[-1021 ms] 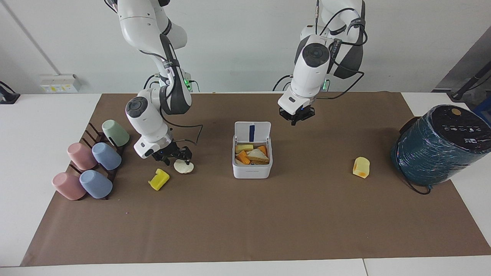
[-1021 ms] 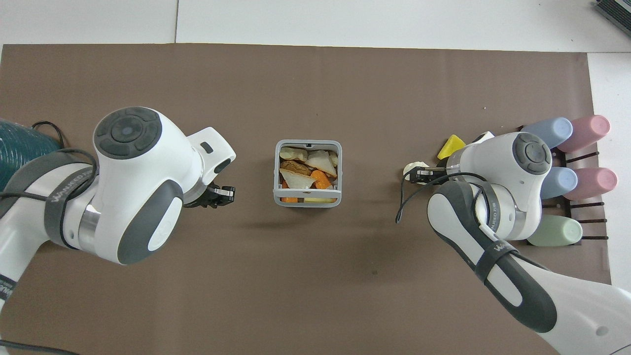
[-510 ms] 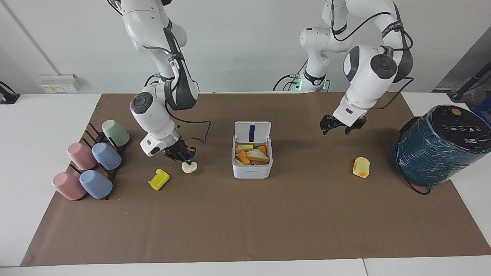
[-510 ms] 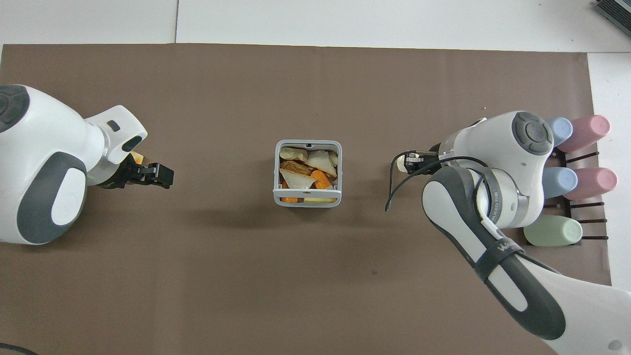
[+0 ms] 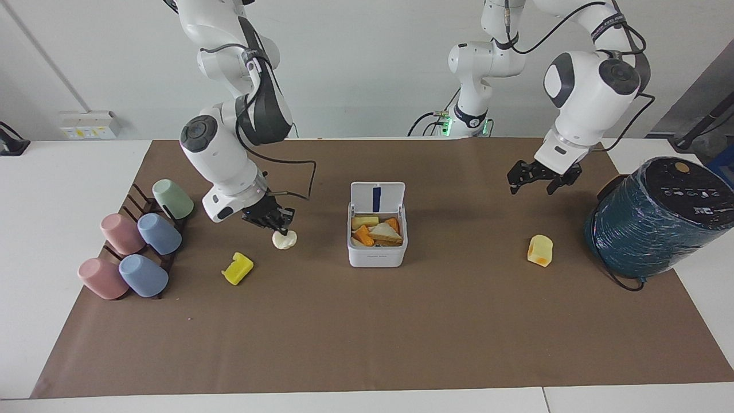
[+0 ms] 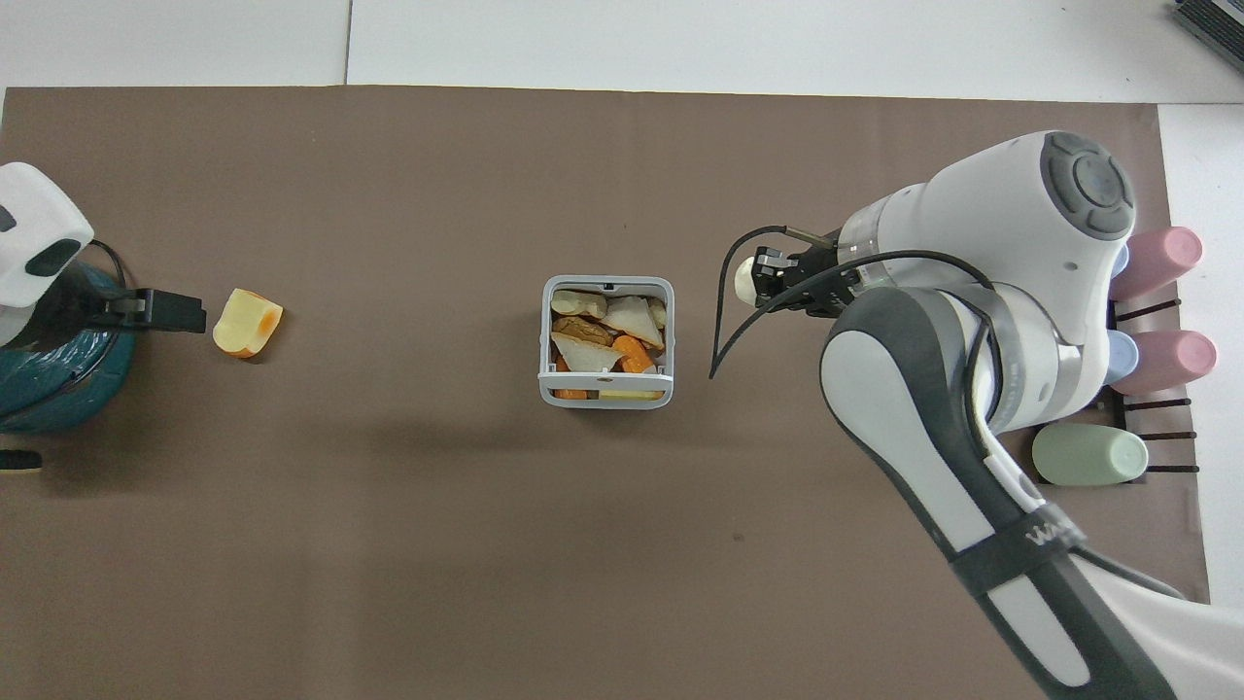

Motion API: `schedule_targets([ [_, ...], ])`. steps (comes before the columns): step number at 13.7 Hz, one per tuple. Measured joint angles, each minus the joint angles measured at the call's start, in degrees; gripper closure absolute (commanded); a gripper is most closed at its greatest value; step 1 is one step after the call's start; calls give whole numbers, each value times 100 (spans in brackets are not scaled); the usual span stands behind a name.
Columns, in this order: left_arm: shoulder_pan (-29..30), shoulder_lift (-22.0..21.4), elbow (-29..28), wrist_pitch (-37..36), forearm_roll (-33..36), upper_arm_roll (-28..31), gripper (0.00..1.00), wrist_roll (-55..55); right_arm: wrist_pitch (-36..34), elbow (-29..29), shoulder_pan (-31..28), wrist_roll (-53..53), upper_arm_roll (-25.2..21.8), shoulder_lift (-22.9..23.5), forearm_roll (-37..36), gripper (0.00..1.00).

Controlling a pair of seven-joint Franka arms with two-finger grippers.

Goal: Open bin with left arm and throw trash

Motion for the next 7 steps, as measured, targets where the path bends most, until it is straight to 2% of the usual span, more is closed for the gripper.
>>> schedule_targets([
  [3, 61, 40, 461, -37, 0, 7, 0, 7, 671, 7, 446, 674, 87, 91, 276, 100],
  [7, 130, 295, 1156, -463, 1, 15, 0, 7, 1111, 7, 843, 1031, 96, 314, 535, 100],
])
